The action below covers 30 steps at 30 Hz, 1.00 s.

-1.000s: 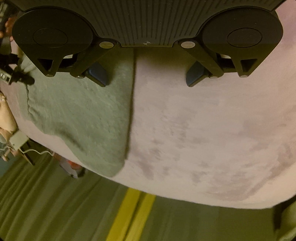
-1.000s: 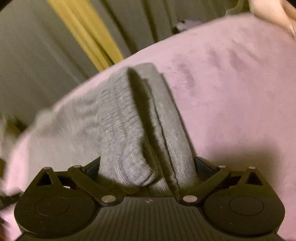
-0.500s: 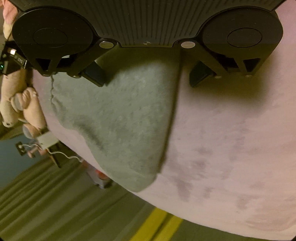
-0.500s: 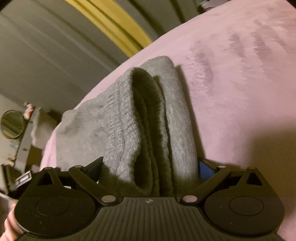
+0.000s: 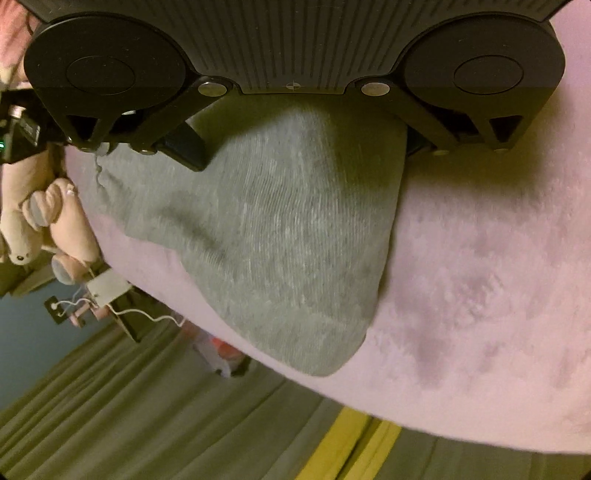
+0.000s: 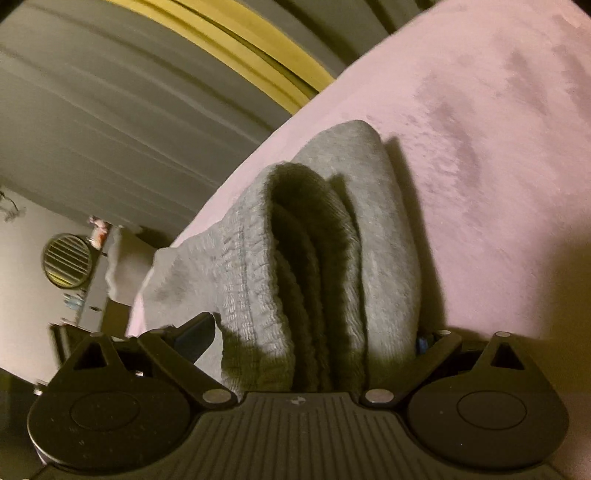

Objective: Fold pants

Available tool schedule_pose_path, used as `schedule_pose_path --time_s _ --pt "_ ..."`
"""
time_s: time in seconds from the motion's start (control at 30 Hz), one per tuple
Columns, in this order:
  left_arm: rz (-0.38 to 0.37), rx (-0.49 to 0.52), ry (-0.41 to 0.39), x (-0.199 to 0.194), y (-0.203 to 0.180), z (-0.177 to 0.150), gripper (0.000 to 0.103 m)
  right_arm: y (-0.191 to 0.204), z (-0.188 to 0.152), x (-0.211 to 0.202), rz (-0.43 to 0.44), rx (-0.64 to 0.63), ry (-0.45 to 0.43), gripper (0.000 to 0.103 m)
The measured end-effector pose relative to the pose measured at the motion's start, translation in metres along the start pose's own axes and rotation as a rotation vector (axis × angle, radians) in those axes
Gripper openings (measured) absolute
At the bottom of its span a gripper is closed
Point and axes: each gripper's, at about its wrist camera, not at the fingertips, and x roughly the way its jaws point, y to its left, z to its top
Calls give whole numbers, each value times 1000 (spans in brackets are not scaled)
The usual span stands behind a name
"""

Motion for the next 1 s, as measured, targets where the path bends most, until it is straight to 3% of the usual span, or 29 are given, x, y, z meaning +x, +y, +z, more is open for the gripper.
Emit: schedule_pose_path --time_s 0.13,0.2,0.27,0.4,0.6,0.63,0.67,0.7,0.77,0.83,0.87,0.93,1.0 --pt "25 71 -51 -5 -12 -6 66 29 -14 0 -142 -180 -13 73" --pt "8 57 -70 -10 -11 -5 51 35 -16 -5 -137 -153 -30 69" --pt "-23 47 -96 -17 -9 -3 45 45 -20 -10 -150 -155 -61 67" --pt "-94 63 -168 -31 -15 7 39 63 -28 -24 -78 -105 -157 61" --pt "-194 83 -375 -72 -25 27 36 110 -18 -22 9 -120 -252 56" --pt "-185 87 -407 -78 -24 29 37 117 -14 -22 23 -125 -270 56" --pt "-154 91 -439 -84 -22 32 45 121 -10 -23 33 -131 -288 56" --pt "-90 89 -464 -88 -19 35 68 127 -4 -20 36 -144 -307 59" --pt "144 92 -541 -93 -11 35 98 136 11 -11 -23 -164 -338 75" --pt "335 104 -631 -96 0 30 100 140 20 3 -178 -141 -340 92" --pt "382 107 -597 -95 6 32 100 141 20 7 -263 -135 -349 92" --pt "366 68 -517 -91 18 35 100 146 11 10 -365 -172 -396 94" --pt "283 -17 -478 -84 25 36 100 152 0 12 -362 -209 -396 94"
